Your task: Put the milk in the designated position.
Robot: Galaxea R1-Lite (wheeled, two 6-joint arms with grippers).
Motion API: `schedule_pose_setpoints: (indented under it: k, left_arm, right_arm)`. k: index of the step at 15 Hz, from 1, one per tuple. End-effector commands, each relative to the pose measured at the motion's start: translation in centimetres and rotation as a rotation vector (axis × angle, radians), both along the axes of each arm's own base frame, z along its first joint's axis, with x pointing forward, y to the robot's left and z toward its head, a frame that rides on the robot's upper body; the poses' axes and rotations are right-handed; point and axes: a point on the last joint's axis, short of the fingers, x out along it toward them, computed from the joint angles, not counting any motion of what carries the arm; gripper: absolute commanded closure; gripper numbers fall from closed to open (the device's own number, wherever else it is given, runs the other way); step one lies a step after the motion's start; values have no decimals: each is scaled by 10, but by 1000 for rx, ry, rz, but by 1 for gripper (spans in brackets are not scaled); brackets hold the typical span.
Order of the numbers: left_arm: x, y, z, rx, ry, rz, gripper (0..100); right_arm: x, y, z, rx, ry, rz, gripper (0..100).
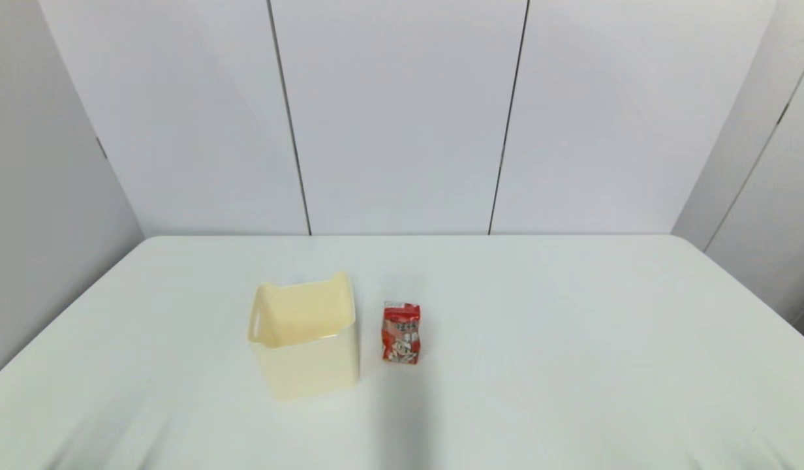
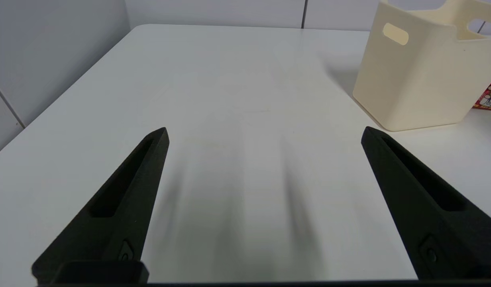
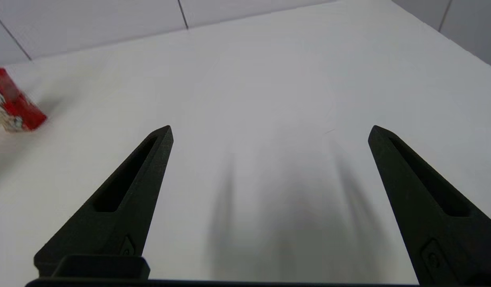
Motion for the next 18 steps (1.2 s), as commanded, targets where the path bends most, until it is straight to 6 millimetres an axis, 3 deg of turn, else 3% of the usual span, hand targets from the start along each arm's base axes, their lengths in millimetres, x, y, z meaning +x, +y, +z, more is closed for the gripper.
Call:
schedule_pose_setpoints:
  k: [1,18]
  left_arm:
    - [0,0,0,0,1,0,0]
    - [0,0,0,0,1,0,0]
  right_arm:
    - [-1,0,-1,16,-15,-6,0]
    - [-1,-1,-1,37,-16,-23,0]
